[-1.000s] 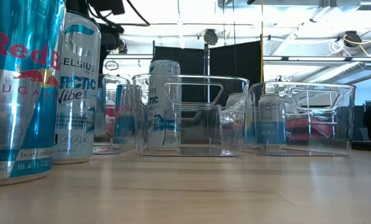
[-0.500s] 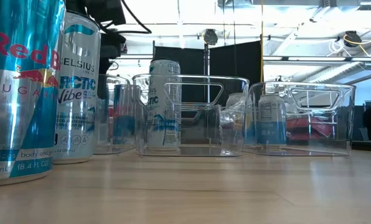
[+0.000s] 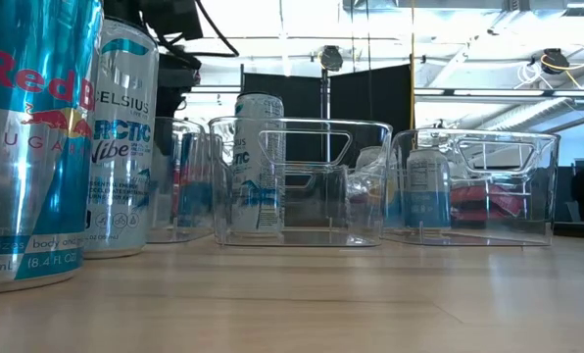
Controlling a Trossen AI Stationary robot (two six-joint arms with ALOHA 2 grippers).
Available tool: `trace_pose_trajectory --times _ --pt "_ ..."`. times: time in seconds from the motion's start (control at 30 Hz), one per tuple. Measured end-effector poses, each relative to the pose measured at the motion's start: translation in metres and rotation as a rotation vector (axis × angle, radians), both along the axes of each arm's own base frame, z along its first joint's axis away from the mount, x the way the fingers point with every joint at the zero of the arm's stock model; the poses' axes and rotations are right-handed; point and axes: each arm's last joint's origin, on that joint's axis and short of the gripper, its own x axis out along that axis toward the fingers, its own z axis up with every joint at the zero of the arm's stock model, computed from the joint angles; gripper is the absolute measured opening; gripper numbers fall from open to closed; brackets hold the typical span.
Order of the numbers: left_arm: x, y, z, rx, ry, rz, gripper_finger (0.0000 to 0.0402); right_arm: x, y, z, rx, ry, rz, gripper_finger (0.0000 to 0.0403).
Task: Sort soda cans
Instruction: Put the top right blue soda can into the left transparent bin, then put the top white-blue soda can into the middle transparent bin
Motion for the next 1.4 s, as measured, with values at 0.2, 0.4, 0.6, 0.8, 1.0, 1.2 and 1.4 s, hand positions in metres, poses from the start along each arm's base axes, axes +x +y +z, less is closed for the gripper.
trace_pose_trajectory --times 0.2,0.4,0.6,0.8,1.0,1.2,1.4 --pt "0.000 0.000 0.000 0.002 0.002 0.008 0.0307 0.000 0.000 0.000 -0.029 0.024 0.038 0.0341" --pt "0.000 0.000 0.000 -0.016 -0.001 0.003 0.0357 0.000 0.001 0.000 -0.038 0.048 0.079 0.0341" --pt "-0.001 0.000 0.006 -0.054 -0.006 0.048 0.0378 0.001 0.001 0.000 -0.042 0.068 0.127 0.0341" --pt "-0.007 -0.001 0.038 -0.065 0.062 0.059 0.0379 0.001 0.002 0.000 -0.051 0.082 0.153 0.0341" --pt "-0.009 -0.012 0.074 -0.095 0.024 0.102 0.0379 0.000 0.001 -0.001 -0.068 0.103 0.170 0.0341" --pt "-0.003 -0.037 0.093 -0.148 -0.076 0.072 0.0379 -0.005 0.000 -0.003 -0.078 0.167 0.171 0.0341" --pt "-0.001 -0.074 0.097 -0.169 -0.177 0.105 0.0379 -0.013 0.005 -0.010 -0.079 0.240 0.175 0.0341"
